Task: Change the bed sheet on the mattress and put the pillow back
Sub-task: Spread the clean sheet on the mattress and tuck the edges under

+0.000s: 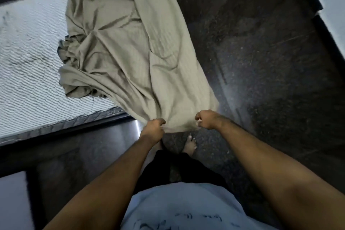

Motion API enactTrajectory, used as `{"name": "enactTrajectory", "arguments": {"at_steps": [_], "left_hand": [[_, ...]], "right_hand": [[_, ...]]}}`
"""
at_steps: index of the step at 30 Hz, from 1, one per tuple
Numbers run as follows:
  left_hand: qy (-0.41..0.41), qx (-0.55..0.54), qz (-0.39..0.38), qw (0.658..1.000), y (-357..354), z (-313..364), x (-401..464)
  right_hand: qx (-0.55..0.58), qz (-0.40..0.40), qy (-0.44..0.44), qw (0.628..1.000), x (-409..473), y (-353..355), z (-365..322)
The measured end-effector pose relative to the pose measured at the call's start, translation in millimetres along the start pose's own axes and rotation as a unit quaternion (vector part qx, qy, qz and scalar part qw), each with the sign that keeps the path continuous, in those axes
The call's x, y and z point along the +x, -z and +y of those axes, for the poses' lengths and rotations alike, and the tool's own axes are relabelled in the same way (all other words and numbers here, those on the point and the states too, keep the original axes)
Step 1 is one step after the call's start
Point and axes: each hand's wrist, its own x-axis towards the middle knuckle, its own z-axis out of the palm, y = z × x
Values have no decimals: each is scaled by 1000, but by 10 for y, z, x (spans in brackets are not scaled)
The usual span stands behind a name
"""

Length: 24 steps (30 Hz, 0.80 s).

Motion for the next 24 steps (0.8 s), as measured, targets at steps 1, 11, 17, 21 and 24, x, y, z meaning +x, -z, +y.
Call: {"name": "enactTrajectory", "arguments": {"at_steps": [1, 11, 17, 21, 24], "left_hand": [[2, -22, 19, 1000, -2, 33, -26], [-2, -158, 155, 975, 487, 149, -71], [16, -215, 196, 957, 715, -161, -258], [30, -251, 237, 938, 935, -448, -337], [44, -273, 245, 929, 1094, -725, -316]], "right_hand": [[11, 13, 5, 1000, 19, -9, -52], [55, 118, 85, 988, 3, 426, -763], [33, 119, 124, 985, 49, 590, -1274], [11, 115, 164, 980, 170, 672, -1777], [2, 113, 177, 978, 314, 744, -2165]]}}
